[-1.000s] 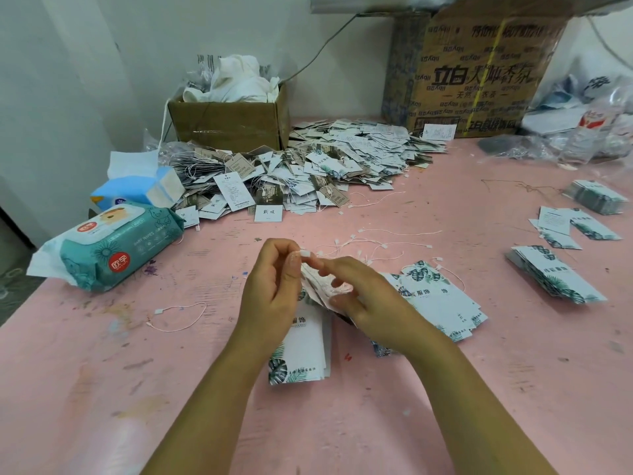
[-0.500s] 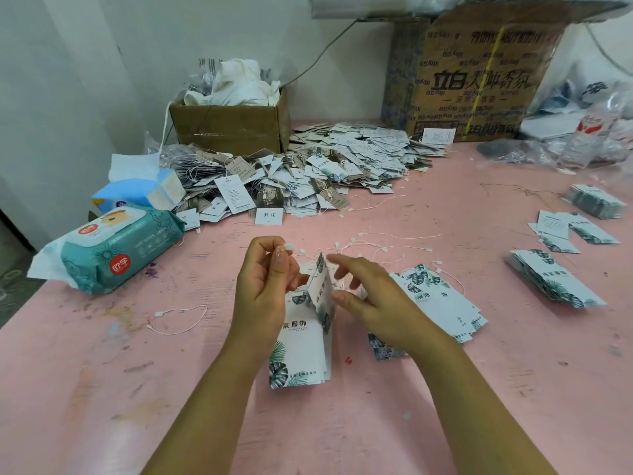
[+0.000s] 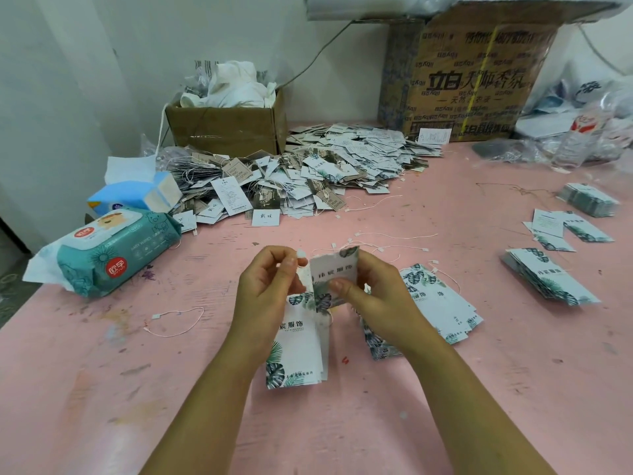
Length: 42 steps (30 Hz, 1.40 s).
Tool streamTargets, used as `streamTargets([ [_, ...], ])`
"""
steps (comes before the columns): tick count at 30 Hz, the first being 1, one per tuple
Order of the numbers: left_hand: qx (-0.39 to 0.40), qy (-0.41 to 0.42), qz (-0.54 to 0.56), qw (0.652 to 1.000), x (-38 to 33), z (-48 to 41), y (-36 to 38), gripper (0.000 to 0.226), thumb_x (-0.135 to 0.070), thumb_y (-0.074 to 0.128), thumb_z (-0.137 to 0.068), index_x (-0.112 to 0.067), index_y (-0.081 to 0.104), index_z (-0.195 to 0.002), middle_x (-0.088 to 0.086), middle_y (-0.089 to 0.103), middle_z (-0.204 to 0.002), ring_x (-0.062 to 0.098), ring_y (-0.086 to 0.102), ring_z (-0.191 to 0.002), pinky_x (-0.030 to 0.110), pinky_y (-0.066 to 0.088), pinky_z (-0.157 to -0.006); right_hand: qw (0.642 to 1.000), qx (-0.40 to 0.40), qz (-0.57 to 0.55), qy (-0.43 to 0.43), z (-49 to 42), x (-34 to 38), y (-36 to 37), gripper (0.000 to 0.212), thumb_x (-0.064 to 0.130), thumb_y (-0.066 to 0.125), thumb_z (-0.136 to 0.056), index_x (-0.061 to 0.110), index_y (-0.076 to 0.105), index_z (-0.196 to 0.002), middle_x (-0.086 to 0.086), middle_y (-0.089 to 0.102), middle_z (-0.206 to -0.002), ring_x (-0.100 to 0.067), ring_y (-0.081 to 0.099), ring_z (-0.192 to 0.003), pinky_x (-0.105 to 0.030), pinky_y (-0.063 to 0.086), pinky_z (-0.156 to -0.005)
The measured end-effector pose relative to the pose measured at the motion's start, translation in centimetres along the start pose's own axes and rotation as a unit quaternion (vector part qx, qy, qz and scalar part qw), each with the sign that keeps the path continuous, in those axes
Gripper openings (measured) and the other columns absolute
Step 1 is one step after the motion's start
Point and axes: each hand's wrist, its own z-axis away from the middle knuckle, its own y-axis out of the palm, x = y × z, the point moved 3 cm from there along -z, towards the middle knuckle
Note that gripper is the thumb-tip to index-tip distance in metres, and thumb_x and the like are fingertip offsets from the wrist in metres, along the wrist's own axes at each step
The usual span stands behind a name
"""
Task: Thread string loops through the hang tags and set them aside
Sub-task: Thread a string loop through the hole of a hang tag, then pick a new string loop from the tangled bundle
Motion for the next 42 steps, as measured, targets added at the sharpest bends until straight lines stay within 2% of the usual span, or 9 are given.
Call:
streamTargets([
  [5,0.078,0.024,-0.102,0.991,0.0,0.3,0.4,0.016,-0.008,0.056,-0.089,-0.019,0.063,-0.080,-0.008,0.063,-0.073,0.006,0.055,-0.071,0.023,0.046,-0.068,0.995,-0.043,-0.083,-0.027,0.0,0.5,0.0,0.025,0.012,0.060,-0.081,0.030,0.059,-0.099,0.015,0.068,-0.089,-0.009,0.062,-0.086,-0.032,0.055,-0.076],
  [12,0.059,0.123,-0.274,0.952,-0.3,0.5,0.3,0.028,-0.005,0.056,-0.090,-0.031,0.064,-0.094,-0.013,0.060,-0.097,0.008,0.050,-0.098,0.015,0.035,-0.086,0.983,-0.135,-0.123,0.003,0.0,0.9,-1.2,0.033,-0.006,0.053,-0.087,0.025,0.058,-0.095,0.006,0.067,-0.090,-0.008,0.066,-0.077,-0.023,0.055,-0.061],
  [15,0.003,0.101,-0.346,0.933,0.3,0.1,-0.4,0.028,-0.010,0.057,-0.090,-0.034,0.060,-0.105,-0.013,0.058,-0.106,0.012,0.038,-0.108,0.019,0.025,-0.087,0.963,-0.244,-0.102,0.048,0.1,0.5,-3.9,0.023,0.000,0.052,-0.088,0.021,0.055,-0.098,0.003,0.062,-0.093,-0.007,0.063,-0.072,-0.022,0.054,-0.053],
  [18,-0.010,0.015,-0.436,0.900,1.4,-0.4,-1.1,0.033,-0.023,0.058,-0.089,-0.032,0.056,-0.121,-0.010,0.056,-0.120,0.016,0.031,-0.117,0.021,0.016,-0.083,0.945,-0.309,0.034,0.103,0.4,-0.4,-6.6,0.033,-0.001,0.053,-0.085,0.016,0.050,-0.114,0.003,0.060,-0.088,-0.002,0.059,-0.060,-0.018,0.049,-0.045],
  [21,0.012,-0.042,-0.464,0.885,2.1,-0.4,-1.4,0.034,-0.031,0.058,-0.089,-0.032,0.054,-0.123,-0.013,0.058,-0.120,0.019,0.034,-0.119,0.022,0.013,-0.079,0.921,-0.292,0.181,0.181,0.6,-1.7,-8.0,0.038,0.002,0.048,-0.082,0.015,0.048,-0.118,-0.009,0.062,-0.095,-0.028,0.057,-0.079,-0.032,0.045,-0.064],
  [24,0.012,-0.050,-0.455,0.889,2.1,-0.4,-1.3,0.026,-0.030,0.059,-0.088,-0.031,0.059,-0.115,-0.013,0.062,-0.112,0.019,0.042,-0.115,0.023,0.015,-0.078,0.895,-0.247,0.273,0.252,0.9,-2.7,-8.6,0.036,0.007,0.043,-0.084,0.014,0.047,-0.119,-0.009,0.055,-0.091,-0.029,0.048,-0.082,-0.033,0.032,-0.066],
  [29,-0.003,-0.040,-0.437,0.899,1.7,-0.3,-1.4,0.011,-0.021,0.062,-0.087,-0.028,0.068,-0.093,-0.009,0.068,-0.098,0.022,0.050,-0.106,0.035,0.032,-0.095,0.870,-0.155,0.329,0.334,1.1,-3.6,-8.3,0.025,0.012,0.042,-0.087,0.003,0.046,-0.110,-0.011,0.052,-0.091,-0.031,0.049,-0.085,-0.033,0.036,-0.069],
  [35,-0.024,-0.015,-0.389,0.921,1.1,-0.3,-1.2,0.011,-0.015,0.061,-0.087,-0.024,0.066,-0.085,-0.006,0.067,-0.089,0.023,0.054,-0.100,0.045,0.038,-0.094,0.832,-0.131,0.408,0.353,0.7,-3.7,-8.0,0.032,0.021,0.046,-0.087,0.006,0.048,-0.116,-0.016,0.053,-0.115,-0.036,0.045,-0.108,-0.037,0.034,-0.084],
  [42,-0.024,0.000,-0.319,0.948,0.6,-0.1,-0.8,0.026,-0.012,0.059,-0.088,-0.034,0.053,-0.076,-0.018,0.058,-0.081,0.020,0.055,-0.097,0.052,0.038,-0.094,0.824,-0.097,0.482,0.280,0.3,-3.7,-6.4,0.072,0.039,0.058,-0.082,0.025,0.020,-0.142,-0.008,0.019,-0.143,-0.028,0.013,-0.128,-0.041,0.019,-0.099],
])
